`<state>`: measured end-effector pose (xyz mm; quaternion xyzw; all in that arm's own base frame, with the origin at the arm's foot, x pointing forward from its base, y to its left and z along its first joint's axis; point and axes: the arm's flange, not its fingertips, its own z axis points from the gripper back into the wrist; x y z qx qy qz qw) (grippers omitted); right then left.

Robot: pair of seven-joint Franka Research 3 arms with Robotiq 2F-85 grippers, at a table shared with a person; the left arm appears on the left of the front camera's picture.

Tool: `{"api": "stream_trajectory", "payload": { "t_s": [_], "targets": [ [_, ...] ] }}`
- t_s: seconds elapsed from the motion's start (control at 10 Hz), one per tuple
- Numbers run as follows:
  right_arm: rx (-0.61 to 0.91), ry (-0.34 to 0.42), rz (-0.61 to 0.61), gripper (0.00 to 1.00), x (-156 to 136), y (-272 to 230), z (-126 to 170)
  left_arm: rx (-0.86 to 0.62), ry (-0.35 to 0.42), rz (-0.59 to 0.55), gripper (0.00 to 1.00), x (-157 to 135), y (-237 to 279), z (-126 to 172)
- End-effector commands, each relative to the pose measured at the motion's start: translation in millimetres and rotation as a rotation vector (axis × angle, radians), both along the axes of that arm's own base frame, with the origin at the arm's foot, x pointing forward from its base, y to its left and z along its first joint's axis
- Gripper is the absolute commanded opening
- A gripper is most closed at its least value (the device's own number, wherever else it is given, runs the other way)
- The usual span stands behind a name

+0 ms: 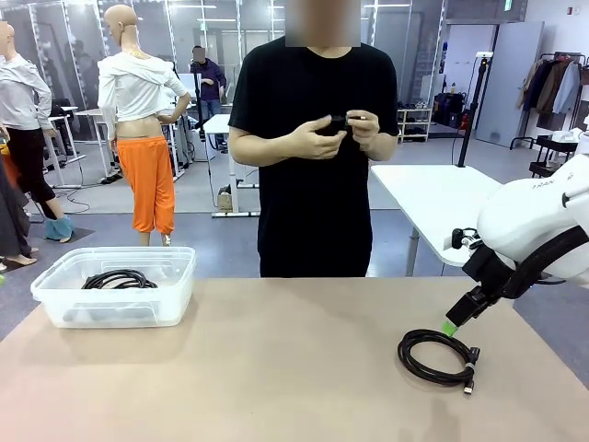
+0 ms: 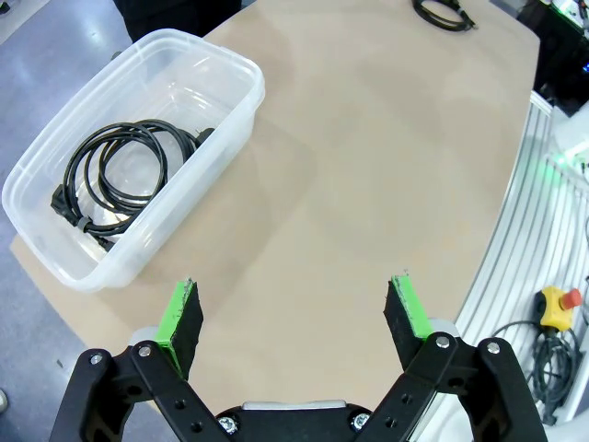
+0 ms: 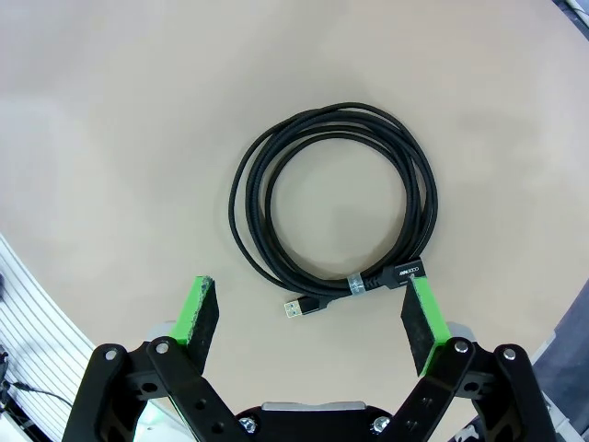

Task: Organize and store the cables.
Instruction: Place the USB Extension Cable into the Organizing box.

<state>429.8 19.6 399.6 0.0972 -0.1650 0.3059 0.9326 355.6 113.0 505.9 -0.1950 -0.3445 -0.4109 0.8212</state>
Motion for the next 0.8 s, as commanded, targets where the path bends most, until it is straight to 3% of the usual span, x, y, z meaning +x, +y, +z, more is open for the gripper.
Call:
{"api": "stream_trajectory", "payload": {
  "t_s": [0.0, 0.2, 0.4, 0.5, 0.7],
  "targets": [
    [0.0, 0.0, 0.0, 1.0, 0.0, 0.1, 0.0, 0.016, -0.011, -0.006, 1.0, 0.0, 1.1, -0.7],
    [-0.131, 0.163, -0.16, 1.0, 7.5, 16.4, -0.6, 0.016, -0.011, -0.006, 1.0, 0.0, 1.1, -0.7],
    [-0.089, 0.268, -0.282, 1.0, 13.0, 18.1, -12.0, 0.016, -0.011, -0.006, 1.0, 0.0, 1.1, -0.7],
    [-0.025, 0.295, -0.359, 1.0, 17.0, 12.9, -18.3, 0.016, -0.011, -0.006, 1.0, 0.0, 1.1, -0.7],
    [-0.042, 0.291, -0.641, 1.0, 16.8, 7.6, -34.2, 0.016, -0.011, -0.006, 1.0, 0.0, 1.1, -0.7]
  ]
}}
